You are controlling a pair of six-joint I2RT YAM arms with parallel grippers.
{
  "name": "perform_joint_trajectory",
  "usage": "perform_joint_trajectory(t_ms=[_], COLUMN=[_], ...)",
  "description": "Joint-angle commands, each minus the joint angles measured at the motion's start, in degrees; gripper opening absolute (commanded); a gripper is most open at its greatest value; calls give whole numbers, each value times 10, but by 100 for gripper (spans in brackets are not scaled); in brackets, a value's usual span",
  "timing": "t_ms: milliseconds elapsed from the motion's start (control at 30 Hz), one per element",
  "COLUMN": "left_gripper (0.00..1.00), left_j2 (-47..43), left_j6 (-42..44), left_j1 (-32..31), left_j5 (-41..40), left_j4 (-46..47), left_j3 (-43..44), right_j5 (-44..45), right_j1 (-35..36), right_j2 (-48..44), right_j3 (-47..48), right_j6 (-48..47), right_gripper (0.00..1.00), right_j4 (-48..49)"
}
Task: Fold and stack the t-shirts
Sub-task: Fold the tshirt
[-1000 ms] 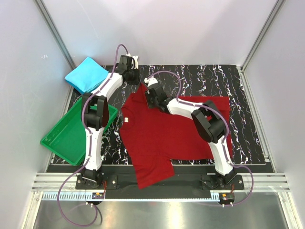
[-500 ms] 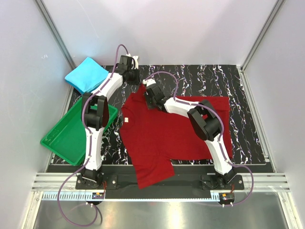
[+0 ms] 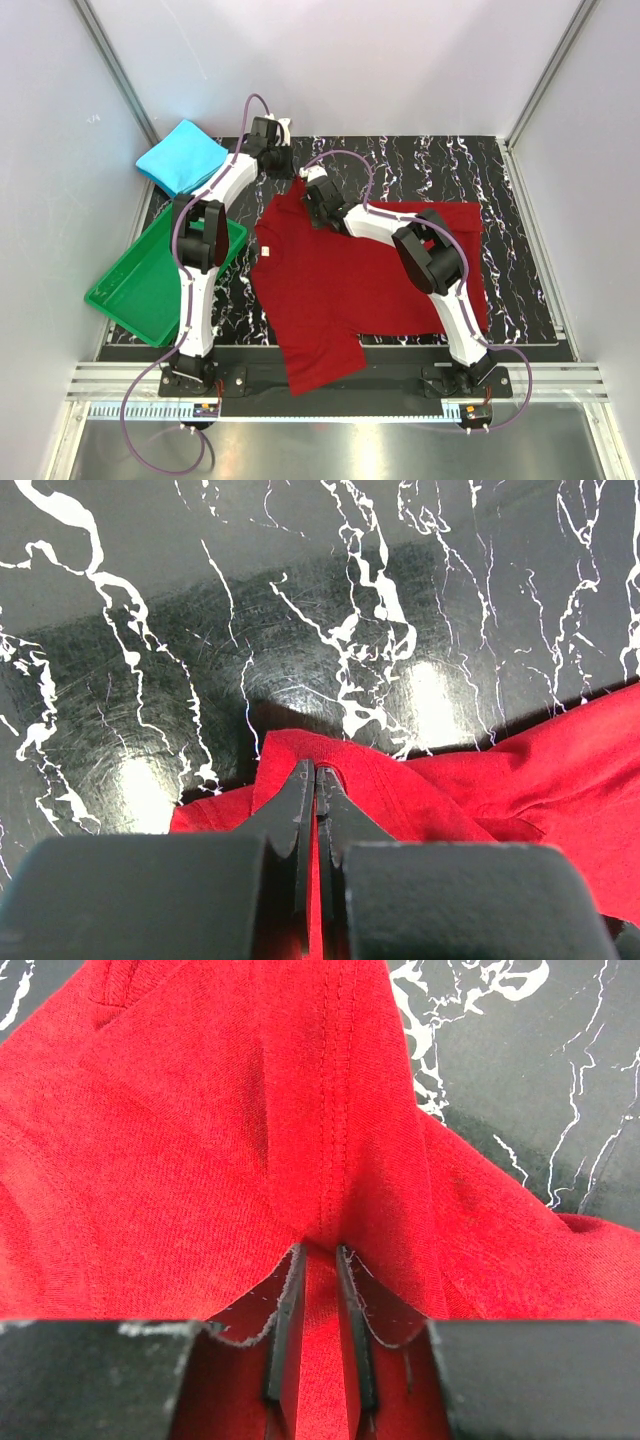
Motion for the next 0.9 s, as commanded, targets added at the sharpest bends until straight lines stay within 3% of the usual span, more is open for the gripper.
perform_joint_trajectory(t_ms=[0,333,467,500,867], left_gripper=[0,0,0,0,0], left_j2=[-14,-20,-20,-20,-70], left_j6=[-1,0,-1,-1,4], left_j1=[3,4,4,3,3], left_j5=[0,-3,-2,-2,-33], left_j4=[34,36,37,37,36], left_j3=[-7,-12,-13,-12,-42], right_j5=[10,21,38,46,28], right_j1=[5,4,5,5,5], right_j2=[6,22,18,16,-75], right_j3=[19,25,23,23,-4], right_j6=[-3,-7,-8,-10,-45], right_gripper=[25,25,1,0,0], right_j4=[-8,-10,-10,-10,-11])
